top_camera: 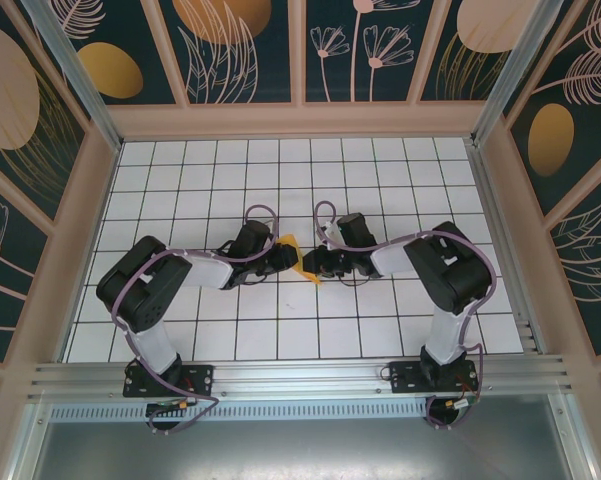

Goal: Fold a paper plane with a square sheet of paper (pick it up from the middle)
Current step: Fold the wing for the fifth time at the center of the table.

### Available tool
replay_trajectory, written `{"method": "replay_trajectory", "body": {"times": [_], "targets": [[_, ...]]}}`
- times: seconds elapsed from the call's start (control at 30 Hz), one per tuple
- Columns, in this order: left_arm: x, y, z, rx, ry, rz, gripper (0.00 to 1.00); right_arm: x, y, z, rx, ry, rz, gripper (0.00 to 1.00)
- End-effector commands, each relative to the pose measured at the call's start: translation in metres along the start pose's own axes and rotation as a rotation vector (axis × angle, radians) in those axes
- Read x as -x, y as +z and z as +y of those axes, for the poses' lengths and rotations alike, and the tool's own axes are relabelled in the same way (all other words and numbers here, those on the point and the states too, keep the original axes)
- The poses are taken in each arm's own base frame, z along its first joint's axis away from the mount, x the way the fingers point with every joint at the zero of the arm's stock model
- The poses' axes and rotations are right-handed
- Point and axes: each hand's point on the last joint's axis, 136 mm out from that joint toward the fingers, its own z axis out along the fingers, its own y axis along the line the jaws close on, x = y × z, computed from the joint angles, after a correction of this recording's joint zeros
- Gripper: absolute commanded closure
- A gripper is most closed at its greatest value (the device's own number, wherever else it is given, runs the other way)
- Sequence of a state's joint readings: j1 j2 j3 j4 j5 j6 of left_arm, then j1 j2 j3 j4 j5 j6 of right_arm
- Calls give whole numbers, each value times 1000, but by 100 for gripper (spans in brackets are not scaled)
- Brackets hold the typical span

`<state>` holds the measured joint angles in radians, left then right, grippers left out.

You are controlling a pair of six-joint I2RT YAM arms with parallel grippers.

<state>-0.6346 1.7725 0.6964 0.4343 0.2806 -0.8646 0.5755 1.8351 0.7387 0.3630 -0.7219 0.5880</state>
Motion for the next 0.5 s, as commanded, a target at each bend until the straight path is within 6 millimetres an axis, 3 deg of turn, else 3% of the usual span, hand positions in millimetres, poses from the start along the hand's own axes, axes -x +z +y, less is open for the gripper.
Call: {"method": "replay_trajectory", "body": {"times": [0.0, 0.47], "targets": [[-1, 3, 5, 28, 13, 8, 68, -5, -8, -5, -38, -7, 9, 75], [-3, 3, 2, 16, 17, 16, 68, -10, -20, 3, -33, -9, -2, 73]]}}
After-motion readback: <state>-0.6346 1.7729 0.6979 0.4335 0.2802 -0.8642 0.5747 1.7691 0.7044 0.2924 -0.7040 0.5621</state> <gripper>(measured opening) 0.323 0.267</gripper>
